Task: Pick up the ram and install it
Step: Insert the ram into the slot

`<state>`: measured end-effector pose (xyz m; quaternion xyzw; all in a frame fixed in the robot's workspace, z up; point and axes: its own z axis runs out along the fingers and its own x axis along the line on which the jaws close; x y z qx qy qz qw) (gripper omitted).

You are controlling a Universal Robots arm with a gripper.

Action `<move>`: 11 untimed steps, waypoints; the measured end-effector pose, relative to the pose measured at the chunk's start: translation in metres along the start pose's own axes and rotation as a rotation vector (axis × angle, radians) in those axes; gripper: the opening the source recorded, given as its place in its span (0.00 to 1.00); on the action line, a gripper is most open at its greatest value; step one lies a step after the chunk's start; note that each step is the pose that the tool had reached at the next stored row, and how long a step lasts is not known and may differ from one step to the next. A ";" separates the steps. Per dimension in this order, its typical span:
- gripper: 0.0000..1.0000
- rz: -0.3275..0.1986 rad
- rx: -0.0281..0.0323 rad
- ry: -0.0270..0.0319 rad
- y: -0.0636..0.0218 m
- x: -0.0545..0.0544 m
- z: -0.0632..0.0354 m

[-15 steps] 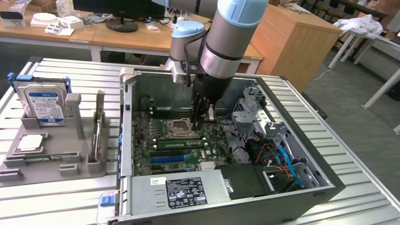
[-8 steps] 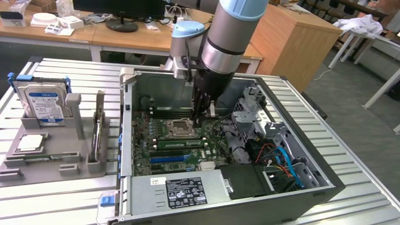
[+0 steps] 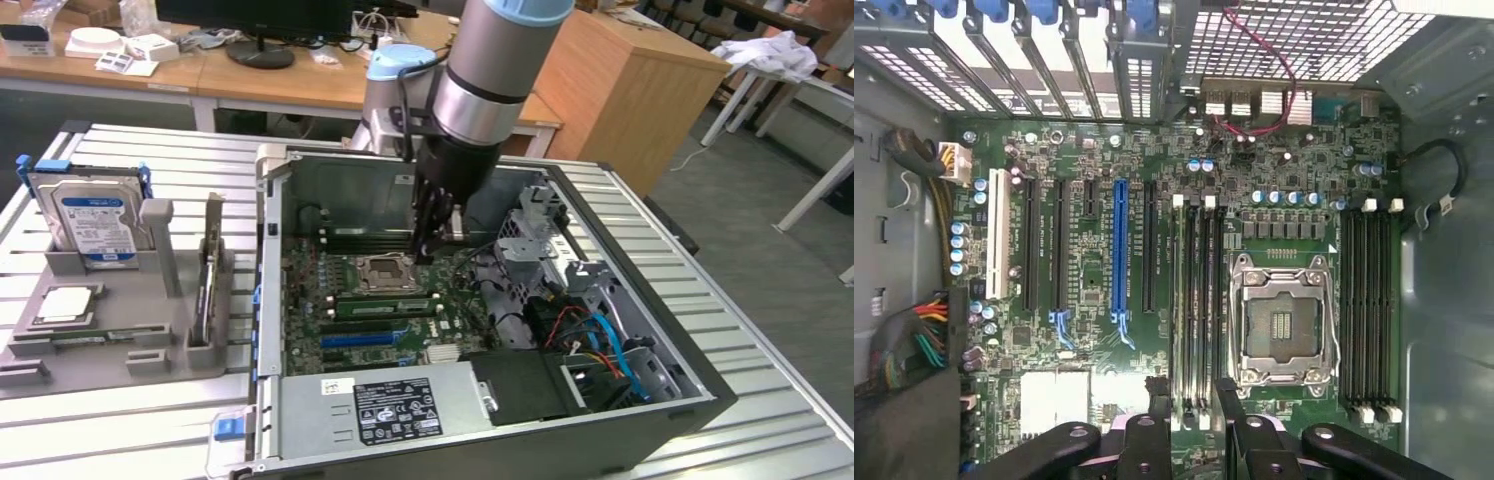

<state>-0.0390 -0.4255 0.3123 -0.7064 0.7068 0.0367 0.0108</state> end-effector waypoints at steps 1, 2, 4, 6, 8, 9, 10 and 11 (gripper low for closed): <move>0.31 0.000 0.0000 0.0000 0.0001 0.000 -0.0011; 0.31 0.000 0.0000 0.0000 0.0001 0.000 -0.0024; 0.31 0.000 0.0000 0.0001 0.0002 0.000 -0.0055; 0.31 0.000 0.0000 0.0002 0.0003 -0.001 -0.0087; 0.31 0.000 0.0000 0.0001 0.0005 -0.001 -0.0123; 0.31 0.000 0.0000 0.0001 0.0005 -0.001 -0.0144; 0.31 0.000 0.0000 0.0001 0.0006 -0.001 -0.0166; 0.31 0.000 0.0000 0.0002 0.0007 -0.001 -0.0187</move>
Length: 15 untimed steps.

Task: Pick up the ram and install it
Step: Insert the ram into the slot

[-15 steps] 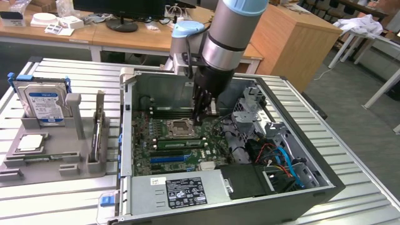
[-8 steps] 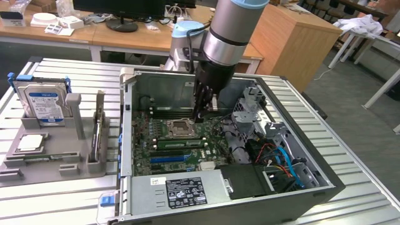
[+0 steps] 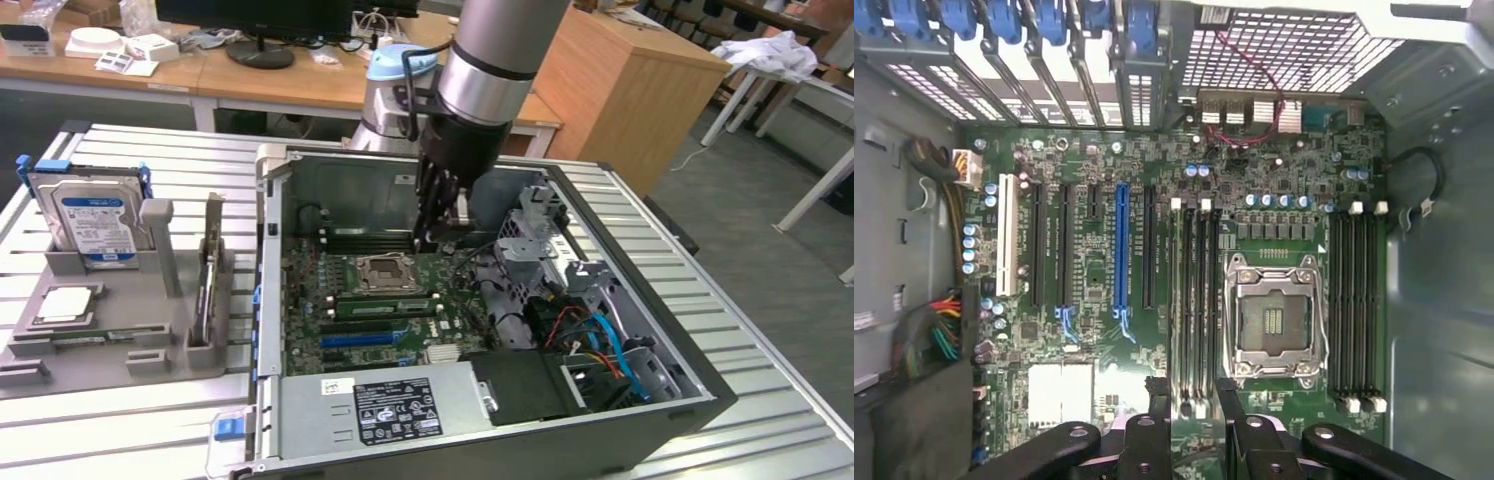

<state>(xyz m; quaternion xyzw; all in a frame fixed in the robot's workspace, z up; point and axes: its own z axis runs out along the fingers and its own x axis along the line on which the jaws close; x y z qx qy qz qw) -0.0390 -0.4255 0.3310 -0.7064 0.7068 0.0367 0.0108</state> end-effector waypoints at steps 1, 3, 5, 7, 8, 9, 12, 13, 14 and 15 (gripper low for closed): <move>0.31 0.000 -0.0001 0.0000 0.0001 0.000 -0.0020; 0.31 0.000 -0.0001 0.0000 0.0002 0.000 -0.0058; 0.31 0.000 -0.0001 0.0000 0.0004 -0.001 -0.0095; 0.31 0.000 -0.0001 0.0000 0.0005 -0.001 -0.0127; 0.31 0.000 0.0000 0.0000 0.0005 -0.001 -0.0140; 0.31 0.000 -0.0001 0.0000 0.0006 -0.001 -0.0154; 0.31 0.000 -0.0001 -0.0001 0.0007 -0.001 -0.0198; 0.31 0.000 -0.0001 0.0001 0.0008 -0.001 -0.0213; 0.31 0.000 -0.0001 0.0002 0.0008 -0.002 -0.0225; 0.31 0.000 0.0000 -0.0001 0.0008 -0.002 -0.0228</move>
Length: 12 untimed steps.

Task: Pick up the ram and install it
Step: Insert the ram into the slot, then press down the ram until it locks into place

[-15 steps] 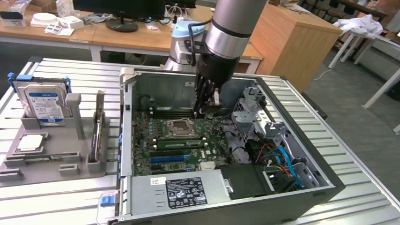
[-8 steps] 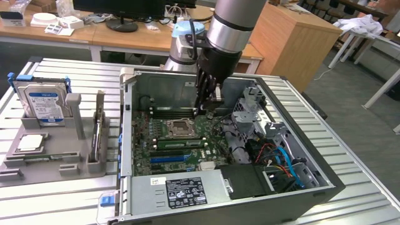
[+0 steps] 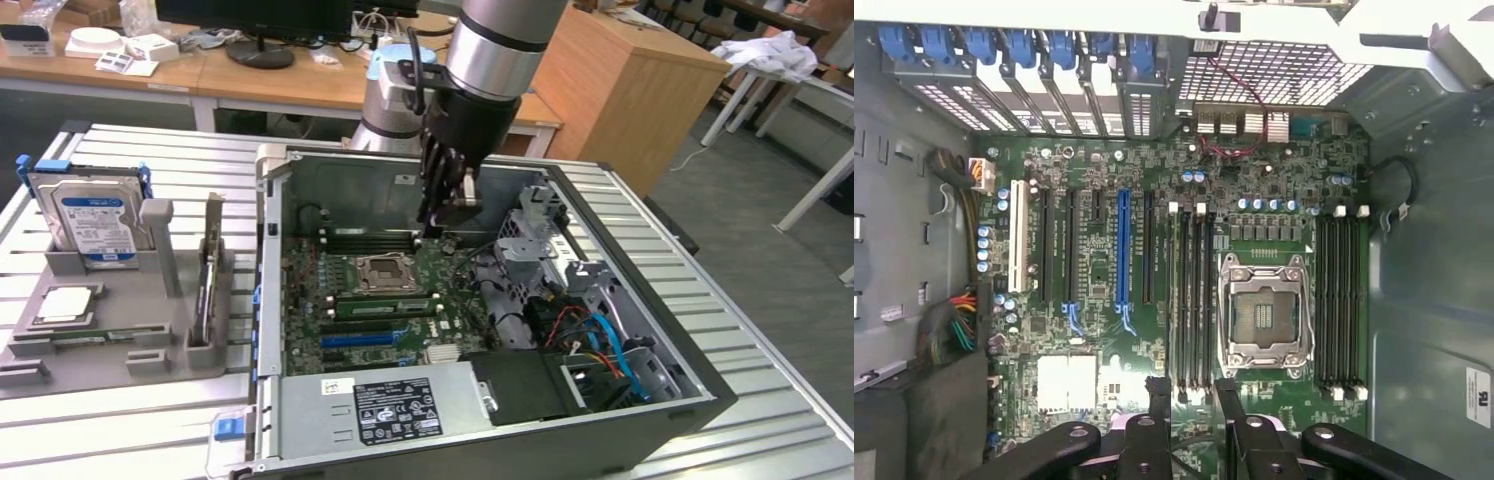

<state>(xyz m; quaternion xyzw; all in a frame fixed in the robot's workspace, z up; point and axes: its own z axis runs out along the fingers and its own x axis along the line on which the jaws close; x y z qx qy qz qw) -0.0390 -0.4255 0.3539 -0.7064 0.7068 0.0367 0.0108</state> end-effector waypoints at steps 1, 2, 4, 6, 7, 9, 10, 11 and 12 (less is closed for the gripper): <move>0.31 0.000 0.0000 -0.0001 0.0000 0.000 0.0000; 0.31 0.000 0.0000 0.0001 0.0000 0.000 -0.0001; 0.31 0.000 0.0000 0.0000 0.0000 0.000 0.0000; 0.31 0.000 0.0000 0.0000 0.0000 0.000 0.0000; 0.31 0.000 0.0000 0.0000 0.0000 0.000 0.0000; 0.31 0.000 0.0000 0.0000 0.0000 0.000 0.0000; 0.31 0.000 0.0000 0.0000 0.0000 0.000 0.0000; 0.31 0.000 0.0000 0.0000 0.0000 0.000 0.0000; 0.31 0.000 0.0000 0.0000 0.0000 0.000 0.0000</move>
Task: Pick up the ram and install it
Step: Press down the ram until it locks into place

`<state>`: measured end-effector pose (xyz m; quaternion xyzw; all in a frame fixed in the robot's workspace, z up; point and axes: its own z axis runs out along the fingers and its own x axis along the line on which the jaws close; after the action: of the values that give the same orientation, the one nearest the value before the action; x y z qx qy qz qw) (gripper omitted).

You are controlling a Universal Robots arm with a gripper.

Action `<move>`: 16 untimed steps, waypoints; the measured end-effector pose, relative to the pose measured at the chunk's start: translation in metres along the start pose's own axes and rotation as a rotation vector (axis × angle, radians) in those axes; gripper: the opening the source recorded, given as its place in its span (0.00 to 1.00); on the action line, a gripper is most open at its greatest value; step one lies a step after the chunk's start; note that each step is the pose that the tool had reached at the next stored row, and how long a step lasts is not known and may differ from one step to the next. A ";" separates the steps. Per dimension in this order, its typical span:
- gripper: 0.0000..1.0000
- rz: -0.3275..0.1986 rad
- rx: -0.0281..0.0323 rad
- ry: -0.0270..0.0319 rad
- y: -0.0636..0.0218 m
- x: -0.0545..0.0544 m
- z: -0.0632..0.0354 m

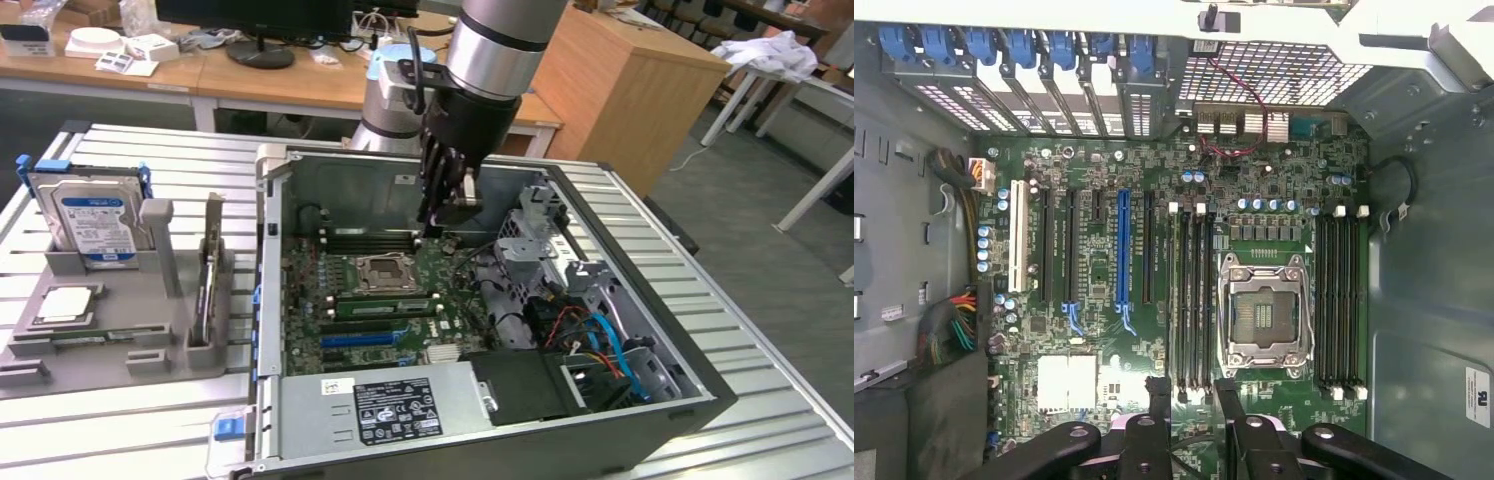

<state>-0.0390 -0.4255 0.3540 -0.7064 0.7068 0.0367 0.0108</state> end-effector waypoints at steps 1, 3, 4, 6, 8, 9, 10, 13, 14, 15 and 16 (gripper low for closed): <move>0.29 0.000 0.0000 0.0000 0.0000 0.000 0.0000; 0.23 0.000 0.0000 0.0000 0.0000 0.000 0.0000; 0.17 0.000 -0.0001 0.0000 0.0000 0.000 0.0000; 0.11 0.000 0.0000 0.0000 0.0000 0.000 0.0000; 0.11 0.000 0.0000 0.0000 0.0000 0.000 0.0000; 0.11 0.000 0.0000 0.0000 0.0000 0.000 0.0000; 0.11 0.000 0.0000 0.0000 0.0000 0.000 0.0000; 0.11 0.000 0.0000 0.0000 0.0000 0.000 0.0000; 0.11 0.000 0.0000 0.0000 0.0000 0.000 0.0000; 0.11 0.000 0.0000 0.0000 0.0000 0.000 0.0000; 0.11 0.000 0.0000 0.0000 0.0000 0.000 0.0000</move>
<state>-0.0390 -0.4255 0.3540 -0.7064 0.7068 0.0367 0.0108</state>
